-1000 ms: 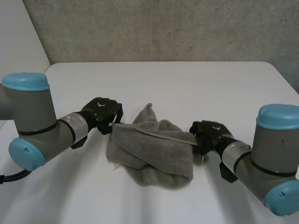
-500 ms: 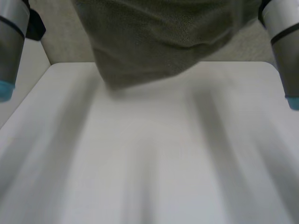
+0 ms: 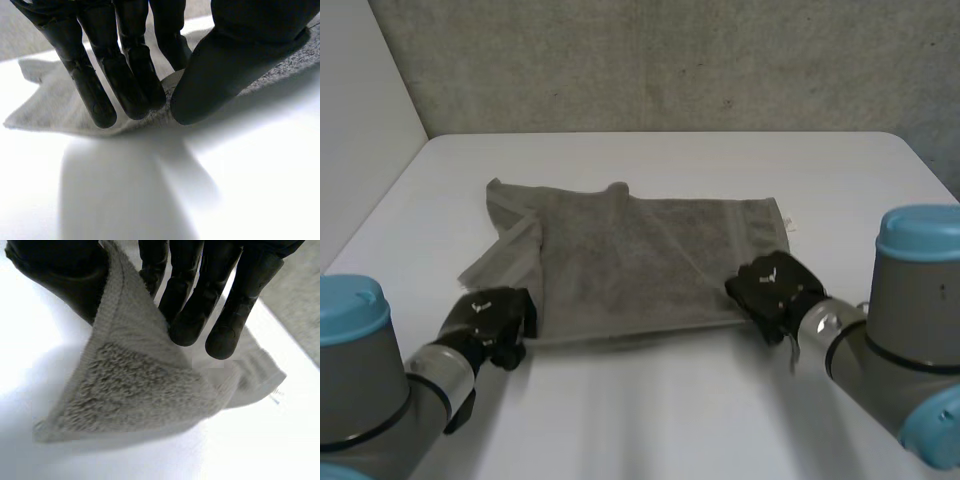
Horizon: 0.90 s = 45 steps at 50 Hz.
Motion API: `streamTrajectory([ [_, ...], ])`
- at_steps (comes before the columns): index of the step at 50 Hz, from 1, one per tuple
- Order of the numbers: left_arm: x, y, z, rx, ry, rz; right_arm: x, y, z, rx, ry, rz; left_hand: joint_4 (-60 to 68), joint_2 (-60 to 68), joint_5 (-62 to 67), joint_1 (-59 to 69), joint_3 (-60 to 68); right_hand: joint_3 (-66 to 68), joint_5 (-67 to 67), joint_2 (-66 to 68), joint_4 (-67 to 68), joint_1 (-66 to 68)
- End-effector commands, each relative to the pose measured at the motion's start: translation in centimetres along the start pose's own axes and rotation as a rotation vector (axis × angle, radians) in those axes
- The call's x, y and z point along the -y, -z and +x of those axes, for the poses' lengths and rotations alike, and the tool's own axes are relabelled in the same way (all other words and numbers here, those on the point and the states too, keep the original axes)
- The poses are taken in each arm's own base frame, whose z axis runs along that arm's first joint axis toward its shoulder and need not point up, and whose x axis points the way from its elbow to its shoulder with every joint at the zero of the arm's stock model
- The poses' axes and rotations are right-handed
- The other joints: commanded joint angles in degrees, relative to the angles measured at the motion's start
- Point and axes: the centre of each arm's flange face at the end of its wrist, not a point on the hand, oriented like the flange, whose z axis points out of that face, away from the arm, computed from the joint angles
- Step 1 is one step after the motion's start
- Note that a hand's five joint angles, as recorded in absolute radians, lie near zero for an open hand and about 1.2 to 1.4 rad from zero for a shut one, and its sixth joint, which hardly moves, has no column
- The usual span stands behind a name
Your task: Fold the laundry
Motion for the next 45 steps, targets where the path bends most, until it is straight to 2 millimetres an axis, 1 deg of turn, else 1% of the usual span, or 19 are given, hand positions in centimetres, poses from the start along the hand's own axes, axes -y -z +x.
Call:
streamTrajectory([
  [1,1.7,1.7,0.7,-0.023,-0.016,0.067,-0.7,1.9,-0.4,-0.001,0.044,-0.014,-18.29,-18.12,-17.74,-17.3,-18.11,3.14,3.23,3.28,3.35,3.06],
  [2,2.6,1.9,0.6,-0.021,-0.019,0.107,-1.1,2.1,0.2,-0.021,0.032,-0.024,-27.73,-27.56,-27.18,-26.74,-27.55,3.14,3.23,3.28,3.35,3.06],
  [3,2.6,1.9,0.6,-0.021,-0.019,0.107,-1.1,2.1,0.2,-0.021,0.032,-0.024,-27.83,-27.65,-27.28,-26.83,-27.64,3.14,3.23,3.28,3.35,3.06],
  [5,4.0,2.1,0.6,-0.016,-0.022,0.171,-2.0,2.3,1.0,-0.05,0.011,-0.04,-36.7,-36.53,-36.15,-35.7,-36.52,3.14,3.23,3.28,3.35,3.06],
  [6,4.0,2.1,0.6,-0.016,-0.022,0.172,-2.0,2.3,1.0,-0.05,0.011,-0.041,-36.74,-36.57,-36.19,-35.75,-36.56,3.14,3.23,3.28,3.35,3.06],
  [7,4.8,1.9,0.4,-0.009,-0.021,0.202,-2.3,2.2,1.2,-0.062,0.006,-0.043,-39.91,-39.73,-39.36,-38.91,-39.72,3.14,3.23,3.28,3.35,3.06],
  [8,4.8,1.9,0.4,-0.009,-0.021,0.202,-2.3,2.2,1.2,-0.062,0.006,-0.043,-39.94,-39.77,-39.39,-38.94,-39.76,3.14,3.23,3.28,3.35,3.06],
  [10,6.1,1.4,0.2,-0.004,-0.024,0.259,-2.9,2.1,1.1,-0.077,0.005,-0.037,-41.28,-41.11,-40.73,-40.29,-41.1,3.14,3.23,3.28,3.35,3.06],
  [11,6.1,1.4,0.2,-0.004,-0.024,0.259,-2.9,2.1,1.1,-0.077,0.005,-0.037,-41.29,-41.11,-40.73,-40.29,-41.1,3.14,3.23,3.28,3.35,3.06],
  [14,6.7,0.8,-0.7,0.026,-0.028,0.282,-3.5,1.8,2.0,-0.114,-0.006,-0.034,-41.45,-41.28,-40.9,-40.46,-41.27,3.14,3.23,3.28,3.35,3.06],
  [15,6.9,0.3,-1.7,0.056,-0.031,0.283,-3.9,1.7,2.7,-0.137,-0.016,-0.042,-41.45,-41.28,-40.9,-40.46,-41.27,3.14,3.23,3.28,3.35,3.06],
  [16,6.9,-0.1,-2.6,0.08,-0.037,0.276,-4.2,1.6,3.2,-0.15,-0.025,-0.044,-41.45,-41.28,-40.9,-40.46,-41.27,3.14,3.23,3.28,3.35,3.06],
  [17,6.9,-0.2,-2.6,0.08,-0.037,0.276,-4.2,1.6,3.3,-0.15,-0.025,-0.044,-41.45,-41.28,-40.9,-40.46,-41.27,3.14,3.23,3.28,3.35,3.06],
  [19,6.3,-1.4,-3.4,0.075,-0.055,0.24,-4.3,1.5,3.5,-0.138,-0.035,-0.029,-41.45,-41.28,-40.9,-40.46,-41.27,3.14,3.23,3.28,3.35,3.06],
  [25,5.6,-3.1,-3.4,-0.018,-0.098,0.208,-4.4,1.4,3.5,-0.117,-0.04,-0.016,-41.12,-40.94,-40.57,-40.12,-40.93,3.14,3.23,3.28,3.35,3.06],
  [27,4.7,-4.3,-3.2,-0.067,-0.142,0.173,-4.5,1.4,3.7,-0.121,-0.045,-0.017,-41.12,-40.94,-40.57,-40.12,-40.93,3.14,3.23,3.28,3.35,3.06],
  [30,4.0,-5.1,-3.3,-0.076,-0.2,0.151,-4.5,1.4,3.7,-0.123,-0.046,-0.017,-41.29,-41.11,-40.73,-40.29,-41.1,3.14,3.23,3.28,3.35,3.06],
  [38,2.3,-5.3,-4.1,-0.06,-0.322,0.099,-4.6,1.2,3.8,-0.129,-0.101,-0.006,-40.45,-40.27,-39.9,-39.45,-40.26,3.14,3.23,3.28,3.35,3.06],
  [45,2.0,-5.5,-4.3,-0.055,-0.34,0.097,-4.6,1.2,3.7,-0.127,-0.112,-0.006,-39.94,-39.77,-39.39,-38.94,-39.76,3.14,3.23,3.28,3.35,3.06],
])
